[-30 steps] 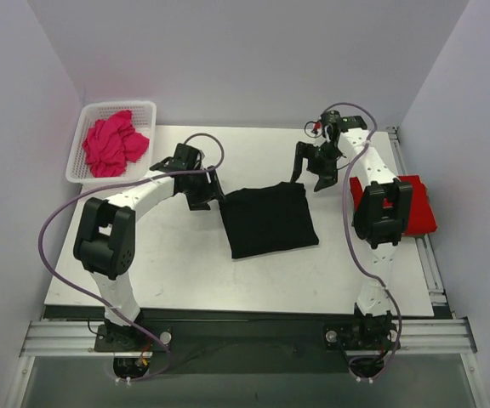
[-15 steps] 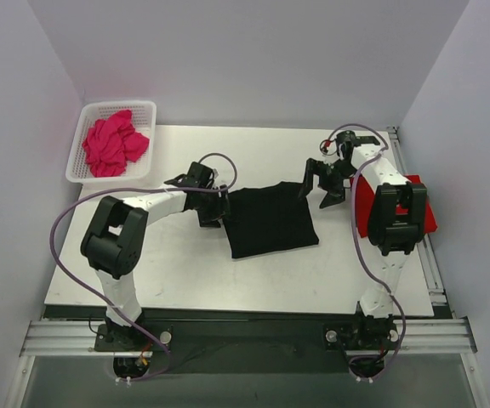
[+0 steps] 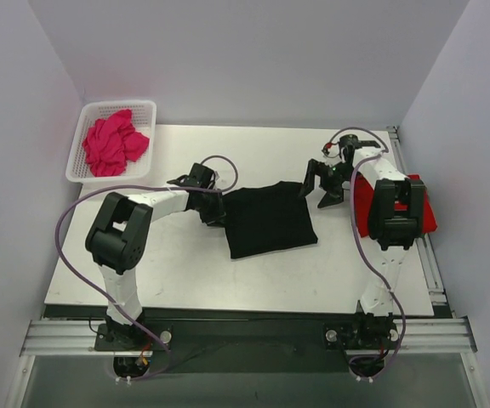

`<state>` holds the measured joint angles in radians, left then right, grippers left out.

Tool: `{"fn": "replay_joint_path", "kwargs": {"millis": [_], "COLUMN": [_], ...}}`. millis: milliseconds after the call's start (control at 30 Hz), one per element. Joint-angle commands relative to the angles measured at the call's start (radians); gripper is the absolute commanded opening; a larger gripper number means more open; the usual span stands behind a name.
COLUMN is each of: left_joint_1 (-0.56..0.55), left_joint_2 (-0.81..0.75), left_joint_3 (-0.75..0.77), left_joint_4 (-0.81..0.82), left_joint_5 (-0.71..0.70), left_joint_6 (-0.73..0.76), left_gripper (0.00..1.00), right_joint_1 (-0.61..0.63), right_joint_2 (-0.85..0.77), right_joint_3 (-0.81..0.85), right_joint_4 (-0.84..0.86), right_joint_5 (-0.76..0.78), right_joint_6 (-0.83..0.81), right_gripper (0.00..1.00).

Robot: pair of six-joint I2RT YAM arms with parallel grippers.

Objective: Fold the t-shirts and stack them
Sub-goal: Put the neatly folded tshirt into the corner of the board with the right arm

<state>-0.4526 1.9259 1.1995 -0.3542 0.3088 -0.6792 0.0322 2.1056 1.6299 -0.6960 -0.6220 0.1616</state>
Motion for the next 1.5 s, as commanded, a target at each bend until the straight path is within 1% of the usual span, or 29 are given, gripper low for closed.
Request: {"fn": "replay_joint_path", "kwargs": {"millis": [0, 100, 133, 200, 233, 500, 700, 967, 1067, 1167, 1200, 1267, 1300, 1367, 1400, 1467], "left_joint_1": [0.000, 0.000, 0.000, 0.000, 0.000, 0.000, 0.000, -0.001, -0.001, -0.003, -0.004, -0.015, -0.018, -0.027, -0.032, -0.043], "left_joint_2": [0.038, 0.050, 0.054, 0.061, 0.064, 0.076, 0.081, 0.099, 0.113, 0.119, 0.122, 0.124, 0.127, 0.128, 0.128, 0.128], "left_joint_3": [0.012, 0.009, 0.009, 0.009, 0.008, -0.008, -0.006, 0.008, 0.015, 0.023, 0.026, 0.032, 0.038, 0.041, 0.044, 0.045], "left_joint_4": [-0.005, -0.006, -0.005, -0.008, -0.008, -0.003, 0.001, 0.014, 0.014, 0.017, 0.017, 0.017, 0.017, 0.018, 0.021, 0.027], "left_joint_5": [-0.008, -0.001, 0.000, 0.004, 0.003, 0.013, 0.018, 0.032, 0.036, 0.047, 0.047, 0.049, 0.050, 0.056, 0.056, 0.067], "left_joint_6": [0.010, 0.012, 0.013, 0.017, 0.017, 0.026, 0.026, 0.021, 0.021, 0.023, 0.023, 0.027, 0.027, 0.029, 0.029, 0.027], "left_gripper": [0.27, 0.21, 0.17, 0.15, 0.12, 0.11, 0.11, 0.11, 0.11, 0.11, 0.11, 0.11, 0.11, 0.12, 0.12, 0.12], "right_joint_1": [-0.005, -0.005, -0.006, -0.008, -0.009, -0.008, 0.006, 0.034, 0.049, 0.061, 0.064, 0.077, 0.080, 0.089, 0.090, 0.092], "right_joint_2": [0.017, 0.030, 0.033, 0.043, 0.047, 0.108, 0.100, 0.091, 0.087, 0.079, 0.077, 0.067, 0.062, 0.045, 0.041, 0.019], "right_joint_3": [-0.018, -0.037, -0.042, -0.053, -0.056, -0.068, -0.140, -0.171, -0.179, -0.188, -0.191, -0.199, -0.200, -0.203, -0.203, -0.199], "right_joint_4": [0.012, 0.050, 0.071, 0.092, 0.108, 0.168, 0.200, 0.214, 0.214, 0.211, 0.213, 0.213, 0.211, 0.211, 0.211, 0.213], "right_joint_5": [-0.045, -0.062, -0.071, -0.088, -0.093, -0.143, -0.156, -0.188, -0.179, -0.171, -0.167, -0.153, -0.142, -0.130, -0.125, -0.122], "right_joint_6": [-0.019, -0.019, -0.020, -0.023, -0.025, -0.039, -0.051, -0.062, -0.069, -0.070, -0.070, -0.070, -0.068, -0.062, -0.057, -0.043], "right_gripper": [0.79, 0.79, 0.79, 0.79, 0.79, 0.79, 0.78, 0.70, 0.63, 0.51, 0.46, 0.41, 0.36, 0.31, 0.25, 0.19]}}
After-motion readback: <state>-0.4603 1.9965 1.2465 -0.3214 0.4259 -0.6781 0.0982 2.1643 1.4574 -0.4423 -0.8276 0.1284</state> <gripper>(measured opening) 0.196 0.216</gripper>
